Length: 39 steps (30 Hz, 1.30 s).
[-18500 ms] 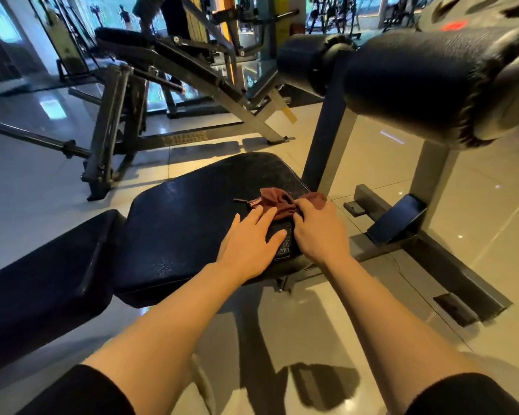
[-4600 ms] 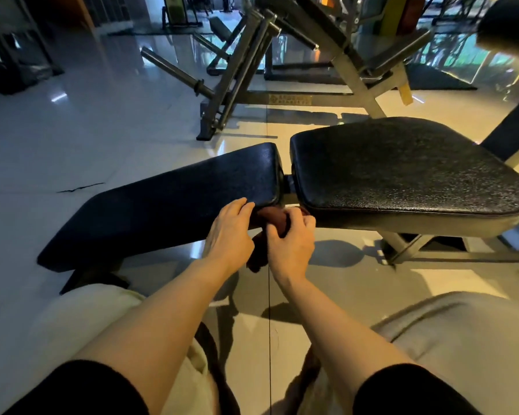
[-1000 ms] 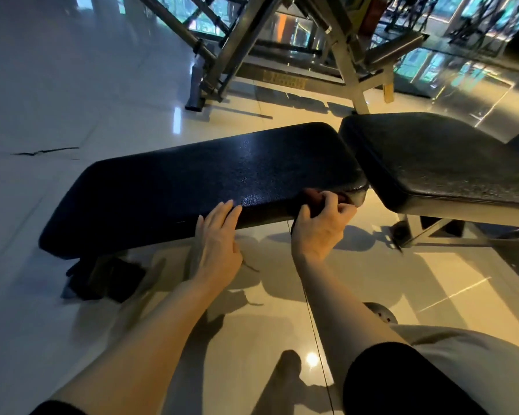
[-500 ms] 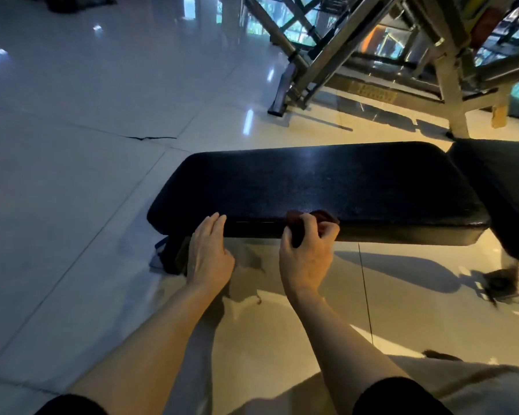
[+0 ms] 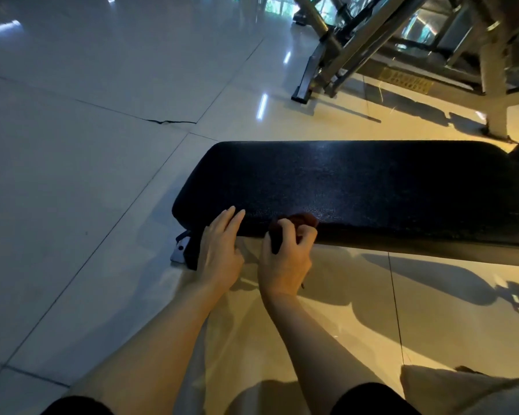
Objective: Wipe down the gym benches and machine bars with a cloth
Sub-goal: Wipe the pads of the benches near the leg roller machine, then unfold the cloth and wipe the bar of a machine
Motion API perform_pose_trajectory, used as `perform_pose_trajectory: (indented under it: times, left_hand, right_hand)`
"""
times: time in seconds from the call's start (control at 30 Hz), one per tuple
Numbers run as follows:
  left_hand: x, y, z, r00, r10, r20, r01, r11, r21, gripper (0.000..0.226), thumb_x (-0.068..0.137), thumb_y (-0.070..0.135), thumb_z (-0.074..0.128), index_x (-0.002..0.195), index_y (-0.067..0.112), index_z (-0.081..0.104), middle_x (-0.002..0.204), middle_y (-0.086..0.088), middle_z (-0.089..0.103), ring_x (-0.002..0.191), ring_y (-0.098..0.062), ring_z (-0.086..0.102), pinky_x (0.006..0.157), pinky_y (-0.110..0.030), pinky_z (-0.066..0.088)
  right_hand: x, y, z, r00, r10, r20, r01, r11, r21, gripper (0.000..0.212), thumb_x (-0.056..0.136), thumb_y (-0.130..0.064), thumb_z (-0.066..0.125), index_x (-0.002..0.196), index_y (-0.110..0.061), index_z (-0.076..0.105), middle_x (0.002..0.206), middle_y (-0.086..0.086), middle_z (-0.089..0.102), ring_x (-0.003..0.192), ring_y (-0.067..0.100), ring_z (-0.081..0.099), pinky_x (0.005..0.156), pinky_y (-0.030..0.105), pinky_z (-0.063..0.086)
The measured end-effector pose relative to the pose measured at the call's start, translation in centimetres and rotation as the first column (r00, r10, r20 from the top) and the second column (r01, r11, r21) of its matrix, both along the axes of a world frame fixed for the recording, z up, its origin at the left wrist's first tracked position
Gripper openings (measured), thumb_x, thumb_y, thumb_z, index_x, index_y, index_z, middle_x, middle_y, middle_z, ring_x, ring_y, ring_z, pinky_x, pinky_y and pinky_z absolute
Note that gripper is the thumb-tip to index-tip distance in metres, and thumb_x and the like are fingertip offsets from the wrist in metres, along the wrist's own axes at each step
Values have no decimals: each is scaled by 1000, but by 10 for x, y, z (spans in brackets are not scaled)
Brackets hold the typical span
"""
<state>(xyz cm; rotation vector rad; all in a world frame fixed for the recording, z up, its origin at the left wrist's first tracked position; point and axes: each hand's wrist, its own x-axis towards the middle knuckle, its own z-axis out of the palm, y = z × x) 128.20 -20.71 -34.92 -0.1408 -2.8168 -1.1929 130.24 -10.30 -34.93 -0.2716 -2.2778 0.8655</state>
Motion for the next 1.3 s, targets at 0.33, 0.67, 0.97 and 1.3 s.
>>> perform_pose_trajectory:
  times: [0.33, 0.67, 0.97, 1.3]
  left_hand:
    - [7, -33, 15, 995, 62, 78, -72, 988, 135, 49, 99, 7, 43, 146, 20, 37, 154, 0, 32, 142, -16, 27, 116, -35, 27]
    - [7, -68, 167, 979, 203, 12, -192, 898, 395, 49, 91, 2, 60, 134, 21, 50, 122, -8, 60, 104, -21, 60, 91, -40, 53]
    - [-20, -75, 205, 949, 279, -148, -240, 942, 236, 24, 90, 3, 60, 107, 19, 68, 101, -2, 68, 93, -19, 65, 88, -37, 54]
    - [-155, -54, 223, 964, 213, -158, -185, 967, 175, 38, 75, 31, 81, 108, 18, 68, 113, 0, 42, 92, -1, 50, 92, -16, 43]
  right_hand:
    - [-12, -36, 13, 866, 434, 247, -359, 885, -297, 18, 90, -14, 67, 107, -18, 62, 113, -3, 44, 95, 7, 49, 87, 21, 45]
    - [-24, -26, 172, 603, 797, -25, -364, 248, -898, 58, 75, 21, 61, 126, -4, 50, 117, 23, 58, 100, 33, 64, 79, 35, 58]
    - [-58, -8, 204, 638, 763, 104, -498, 511, -701, 12, 89, 1, 65, 92, -8, 71, 86, 6, 72, 84, 21, 70, 71, 23, 59]
    - [-201, -2, 226, 762, 628, 157, -421, 666, -616, 29, 93, -15, 62, 80, 10, 69, 73, 29, 62, 63, 25, 54, 64, 42, 51]
